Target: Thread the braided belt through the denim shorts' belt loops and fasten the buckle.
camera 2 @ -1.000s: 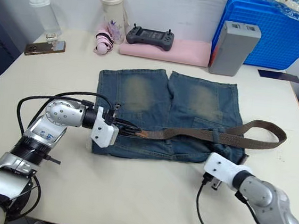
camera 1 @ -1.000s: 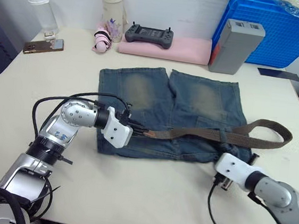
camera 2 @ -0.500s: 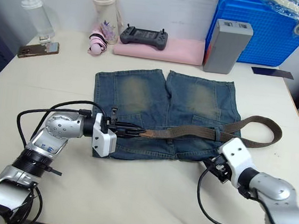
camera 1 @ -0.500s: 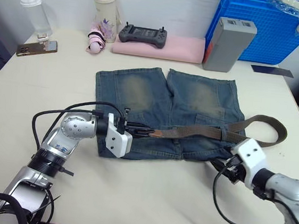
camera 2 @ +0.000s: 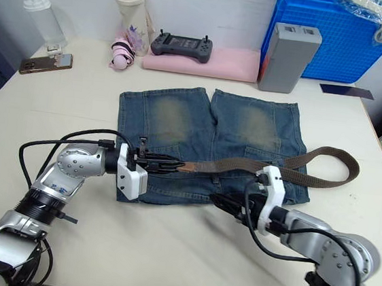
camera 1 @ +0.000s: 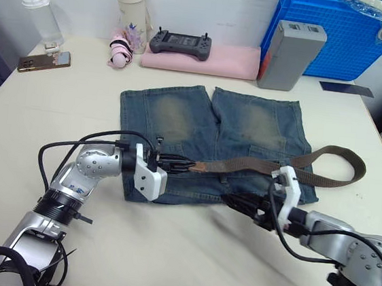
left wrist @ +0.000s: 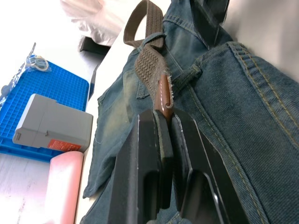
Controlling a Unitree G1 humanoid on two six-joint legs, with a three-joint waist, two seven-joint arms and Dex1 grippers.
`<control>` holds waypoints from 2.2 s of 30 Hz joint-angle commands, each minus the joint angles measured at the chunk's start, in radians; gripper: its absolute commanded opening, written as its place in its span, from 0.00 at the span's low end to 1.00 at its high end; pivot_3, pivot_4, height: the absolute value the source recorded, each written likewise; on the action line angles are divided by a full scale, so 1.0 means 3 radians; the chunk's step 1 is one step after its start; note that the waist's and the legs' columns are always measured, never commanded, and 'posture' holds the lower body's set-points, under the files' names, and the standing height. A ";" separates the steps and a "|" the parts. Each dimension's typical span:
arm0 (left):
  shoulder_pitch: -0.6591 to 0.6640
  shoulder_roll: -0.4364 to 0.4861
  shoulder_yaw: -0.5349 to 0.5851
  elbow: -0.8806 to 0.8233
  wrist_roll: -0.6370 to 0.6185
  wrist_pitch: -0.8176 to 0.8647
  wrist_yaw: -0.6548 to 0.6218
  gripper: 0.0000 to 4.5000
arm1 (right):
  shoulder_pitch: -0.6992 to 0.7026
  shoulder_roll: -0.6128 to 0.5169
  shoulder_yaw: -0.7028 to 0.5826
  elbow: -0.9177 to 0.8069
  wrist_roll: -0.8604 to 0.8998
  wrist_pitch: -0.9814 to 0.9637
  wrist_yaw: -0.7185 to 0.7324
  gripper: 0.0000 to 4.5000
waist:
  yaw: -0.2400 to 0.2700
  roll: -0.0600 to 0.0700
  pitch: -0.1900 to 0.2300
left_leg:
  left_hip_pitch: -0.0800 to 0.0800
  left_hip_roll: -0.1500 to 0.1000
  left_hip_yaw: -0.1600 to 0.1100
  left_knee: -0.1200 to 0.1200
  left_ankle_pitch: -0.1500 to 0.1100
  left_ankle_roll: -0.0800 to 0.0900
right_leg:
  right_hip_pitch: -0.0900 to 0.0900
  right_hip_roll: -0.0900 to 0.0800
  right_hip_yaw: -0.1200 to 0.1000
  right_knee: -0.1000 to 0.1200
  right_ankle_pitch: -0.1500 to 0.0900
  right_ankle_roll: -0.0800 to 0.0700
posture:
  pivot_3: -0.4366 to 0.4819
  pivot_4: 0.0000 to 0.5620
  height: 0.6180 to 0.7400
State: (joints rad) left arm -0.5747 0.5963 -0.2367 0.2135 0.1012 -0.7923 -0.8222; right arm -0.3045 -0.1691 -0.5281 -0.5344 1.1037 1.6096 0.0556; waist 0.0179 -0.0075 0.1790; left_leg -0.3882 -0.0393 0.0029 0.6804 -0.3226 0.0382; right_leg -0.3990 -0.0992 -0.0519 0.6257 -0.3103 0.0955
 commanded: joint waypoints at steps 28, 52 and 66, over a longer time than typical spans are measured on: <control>-0.0135 0.0050 0.0005 0.0004 0.0039 -0.0229 0.0113 0.00 | 0.0495 0.0471 0.1086 0.0125 0.2895 -0.2986 -0.2406 0.59 | -0.0073 0.0003 -0.0001 | -0.0010 0.0005 0.0014 -0.0003 0.0002 0.0006 | -0.0023 0.0003 0.0014 0.0009 0.0000 0.0000 | 0.48 0.27 0.87; -0.0057 0.0116 0.0020 -0.0082 -0.0006 -0.0192 0.0117 0.00 | 0.0507 0.0208 0.1038 0.0248 0.2895 -0.3021 -0.2251 0.46 | -0.0073 0.0003 -0.0001 | -0.0011 0.0006 0.0016 -0.0004 0.0002 0.0006 | -0.0025 0.0003 0.0017 0.0009 0.0000 0.0000 | 0.48 0.27 0.87; -0.0033 0.0147 0.0013 -0.0121 -0.0041 -0.0178 0.0102 0.00 | 0.0507 0.0159 0.0883 0.0385 0.2895 -0.3123 -0.2242 0.28 | -0.0074 0.0003 -0.0001 | -0.0011 0.0006 0.0019 -0.0005 0.0002 0.0006 | -0.0026 0.0002 0.0018 0.0009 0.0000 0.0000 | 0.48 0.27 0.87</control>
State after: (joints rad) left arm -0.5851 0.6314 -0.2454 0.2089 0.1143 -0.8452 -0.7997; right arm -0.1465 -0.1285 -0.2488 -0.3964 1.9531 0.6786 -0.6366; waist -0.0044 -0.0065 0.1787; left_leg -0.3915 -0.0376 0.0085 0.6790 -0.3220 0.0402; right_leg -0.4069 -0.0986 -0.0465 0.6284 -0.3103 0.0955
